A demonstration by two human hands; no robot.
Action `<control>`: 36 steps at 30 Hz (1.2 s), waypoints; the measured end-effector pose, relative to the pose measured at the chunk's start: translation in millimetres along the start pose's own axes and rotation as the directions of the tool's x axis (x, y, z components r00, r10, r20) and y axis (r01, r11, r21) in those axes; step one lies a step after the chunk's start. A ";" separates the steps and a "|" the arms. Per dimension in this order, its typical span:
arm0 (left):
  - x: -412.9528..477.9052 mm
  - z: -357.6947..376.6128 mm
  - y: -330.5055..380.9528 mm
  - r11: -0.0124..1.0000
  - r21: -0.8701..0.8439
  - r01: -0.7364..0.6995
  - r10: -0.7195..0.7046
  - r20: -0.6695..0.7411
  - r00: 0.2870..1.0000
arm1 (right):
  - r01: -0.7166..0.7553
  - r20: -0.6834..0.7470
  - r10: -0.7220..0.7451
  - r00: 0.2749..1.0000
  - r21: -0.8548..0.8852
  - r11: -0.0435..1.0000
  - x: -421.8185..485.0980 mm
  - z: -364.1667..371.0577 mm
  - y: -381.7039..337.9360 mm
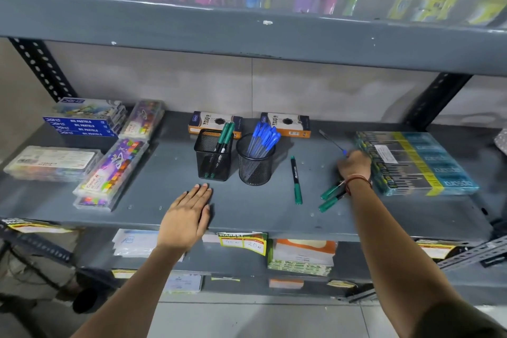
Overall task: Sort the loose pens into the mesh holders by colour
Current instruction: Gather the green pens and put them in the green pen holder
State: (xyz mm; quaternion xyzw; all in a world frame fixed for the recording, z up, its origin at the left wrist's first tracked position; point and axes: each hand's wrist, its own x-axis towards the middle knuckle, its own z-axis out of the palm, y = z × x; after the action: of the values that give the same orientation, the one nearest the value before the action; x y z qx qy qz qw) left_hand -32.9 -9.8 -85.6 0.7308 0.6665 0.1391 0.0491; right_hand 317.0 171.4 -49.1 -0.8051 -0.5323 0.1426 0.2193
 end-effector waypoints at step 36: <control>-1.5 -0.8 0.7 1.000 -0.019 0.007 -0.007 -0.013 1.000 | 0.676 0.192 -0.724 0.663 0.263 0.688 -111.8 -9.3 -210.3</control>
State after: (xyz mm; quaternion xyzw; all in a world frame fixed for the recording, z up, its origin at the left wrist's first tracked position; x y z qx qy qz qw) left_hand -32.5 -11.4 -84.9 0.7270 0.6681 0.1497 0.0521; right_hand 110.3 137.6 64.6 -0.4869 -0.8125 0.2042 0.2469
